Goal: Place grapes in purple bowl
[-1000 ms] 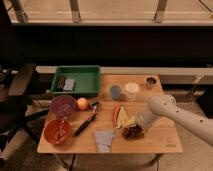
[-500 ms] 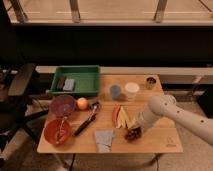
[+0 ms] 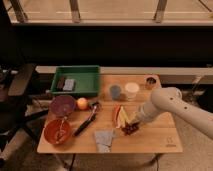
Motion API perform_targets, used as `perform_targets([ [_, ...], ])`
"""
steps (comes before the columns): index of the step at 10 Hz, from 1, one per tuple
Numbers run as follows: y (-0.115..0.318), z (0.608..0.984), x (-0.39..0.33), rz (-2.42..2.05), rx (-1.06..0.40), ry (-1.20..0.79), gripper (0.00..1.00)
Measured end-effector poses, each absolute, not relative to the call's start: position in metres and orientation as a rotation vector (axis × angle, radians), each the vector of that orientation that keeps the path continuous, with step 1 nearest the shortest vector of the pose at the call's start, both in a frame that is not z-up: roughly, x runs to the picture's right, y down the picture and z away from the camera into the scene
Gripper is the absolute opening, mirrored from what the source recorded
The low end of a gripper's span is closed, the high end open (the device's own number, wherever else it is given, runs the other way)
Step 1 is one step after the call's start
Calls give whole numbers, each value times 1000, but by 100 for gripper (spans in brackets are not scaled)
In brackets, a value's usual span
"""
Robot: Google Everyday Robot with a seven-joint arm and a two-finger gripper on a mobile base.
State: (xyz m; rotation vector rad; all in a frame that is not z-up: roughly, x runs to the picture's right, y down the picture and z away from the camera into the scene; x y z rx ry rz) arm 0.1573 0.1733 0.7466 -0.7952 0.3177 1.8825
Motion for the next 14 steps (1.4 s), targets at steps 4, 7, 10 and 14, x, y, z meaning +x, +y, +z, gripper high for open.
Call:
perform_targets([
  [4,150,724,86,1846,-949,126,0],
  [7,149,722,75,1837,-975,105,0],
  [10,149,722,74,1835,-982,104,0],
  [14,115,719,44,1775,-961,-37,0],
])
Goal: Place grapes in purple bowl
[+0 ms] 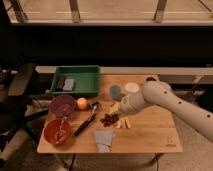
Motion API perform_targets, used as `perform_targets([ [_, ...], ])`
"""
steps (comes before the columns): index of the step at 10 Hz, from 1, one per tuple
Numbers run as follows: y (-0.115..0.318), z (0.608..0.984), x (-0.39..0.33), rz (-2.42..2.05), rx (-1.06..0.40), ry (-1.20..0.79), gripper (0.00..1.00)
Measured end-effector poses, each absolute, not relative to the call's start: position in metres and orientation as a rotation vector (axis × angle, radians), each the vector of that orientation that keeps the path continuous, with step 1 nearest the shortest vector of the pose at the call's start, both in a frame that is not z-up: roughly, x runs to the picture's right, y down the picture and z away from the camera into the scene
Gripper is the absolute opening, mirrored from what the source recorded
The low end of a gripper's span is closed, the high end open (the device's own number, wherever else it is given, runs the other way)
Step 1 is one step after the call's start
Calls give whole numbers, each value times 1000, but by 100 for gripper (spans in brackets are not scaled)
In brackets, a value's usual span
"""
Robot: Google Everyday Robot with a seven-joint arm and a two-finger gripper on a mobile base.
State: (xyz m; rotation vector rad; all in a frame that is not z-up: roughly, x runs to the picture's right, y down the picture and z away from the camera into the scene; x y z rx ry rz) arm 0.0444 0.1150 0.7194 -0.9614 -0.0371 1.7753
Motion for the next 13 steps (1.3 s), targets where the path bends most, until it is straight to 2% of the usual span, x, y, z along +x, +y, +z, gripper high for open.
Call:
perform_targets([
  [7,52,720,-87,1569,-1056,-299,0],
  [13,50,720,-94,1558,-1061,-309,0],
])
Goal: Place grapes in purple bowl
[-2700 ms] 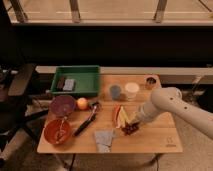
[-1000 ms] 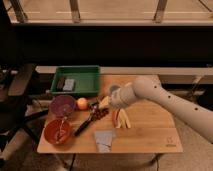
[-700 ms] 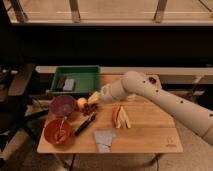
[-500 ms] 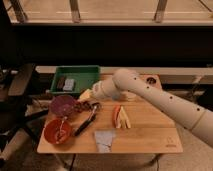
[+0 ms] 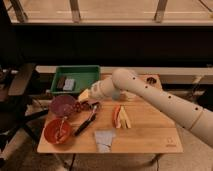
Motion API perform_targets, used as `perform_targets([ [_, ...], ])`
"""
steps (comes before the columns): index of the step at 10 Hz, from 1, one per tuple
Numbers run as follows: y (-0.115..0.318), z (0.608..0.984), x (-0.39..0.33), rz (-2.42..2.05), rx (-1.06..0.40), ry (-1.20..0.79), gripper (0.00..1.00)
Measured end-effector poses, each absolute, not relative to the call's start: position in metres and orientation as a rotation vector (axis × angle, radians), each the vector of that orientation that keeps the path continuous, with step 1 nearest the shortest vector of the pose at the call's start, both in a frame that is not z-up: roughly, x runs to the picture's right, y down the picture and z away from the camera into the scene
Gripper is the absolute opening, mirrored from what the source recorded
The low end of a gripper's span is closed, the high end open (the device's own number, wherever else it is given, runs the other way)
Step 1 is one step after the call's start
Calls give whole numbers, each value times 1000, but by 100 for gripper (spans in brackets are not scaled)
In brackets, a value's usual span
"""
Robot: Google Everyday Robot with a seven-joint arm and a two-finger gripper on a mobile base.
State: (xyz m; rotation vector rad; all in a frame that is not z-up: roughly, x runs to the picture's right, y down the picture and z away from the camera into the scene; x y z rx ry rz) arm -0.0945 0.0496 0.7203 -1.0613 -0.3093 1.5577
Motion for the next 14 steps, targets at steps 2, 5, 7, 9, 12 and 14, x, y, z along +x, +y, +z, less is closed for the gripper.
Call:
perform_targets([
  [2,47,732,-107,1524,-1072,-337,0],
  [5,37,753,-154,1449,-1114,-382,0],
  [7,30,767,-179,1401,-1145,-406,0],
  [9,22,781,-192,1367,-1160,-431,14],
  [12,15,796,-204,1350,-1173,-451,43],
  [14,19,800,-205,1353,-1191,-452,61],
])
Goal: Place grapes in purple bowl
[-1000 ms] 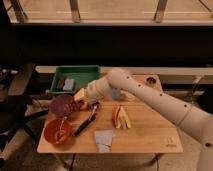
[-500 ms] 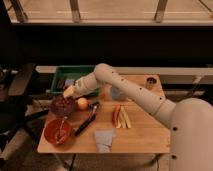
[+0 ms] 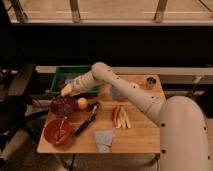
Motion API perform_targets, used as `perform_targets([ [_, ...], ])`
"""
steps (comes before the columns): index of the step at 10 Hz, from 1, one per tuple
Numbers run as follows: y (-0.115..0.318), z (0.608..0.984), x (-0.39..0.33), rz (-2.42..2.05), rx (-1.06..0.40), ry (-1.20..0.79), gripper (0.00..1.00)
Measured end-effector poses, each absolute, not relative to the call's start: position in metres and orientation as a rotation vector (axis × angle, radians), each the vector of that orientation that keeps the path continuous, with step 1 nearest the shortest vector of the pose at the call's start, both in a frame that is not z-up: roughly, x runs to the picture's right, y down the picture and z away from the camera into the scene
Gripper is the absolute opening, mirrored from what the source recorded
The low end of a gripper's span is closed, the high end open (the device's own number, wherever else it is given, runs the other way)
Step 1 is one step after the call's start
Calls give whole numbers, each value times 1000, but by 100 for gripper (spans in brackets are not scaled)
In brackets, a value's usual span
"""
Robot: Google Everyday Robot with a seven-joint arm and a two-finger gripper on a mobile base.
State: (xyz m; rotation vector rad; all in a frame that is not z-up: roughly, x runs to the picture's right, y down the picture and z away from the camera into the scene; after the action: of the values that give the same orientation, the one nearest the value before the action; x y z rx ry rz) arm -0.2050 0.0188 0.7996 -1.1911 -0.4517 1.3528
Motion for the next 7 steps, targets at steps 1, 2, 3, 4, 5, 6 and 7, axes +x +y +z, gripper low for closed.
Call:
perform_targets([
  [1,19,799,-207,1350,-1192,-452,65],
  [2,19,799,-207,1350,-1193,-452,65],
  [3,19,799,-206,1351,-1192,-452,65],
  [4,19,799,-206,1351,-1192,-452,65],
  [5,19,799,-205,1352,-1192,-452,65],
  [6,19,799,-206,1352,-1192,-453,65],
  [7,19,799,-206,1351,-1193,-453,65],
])
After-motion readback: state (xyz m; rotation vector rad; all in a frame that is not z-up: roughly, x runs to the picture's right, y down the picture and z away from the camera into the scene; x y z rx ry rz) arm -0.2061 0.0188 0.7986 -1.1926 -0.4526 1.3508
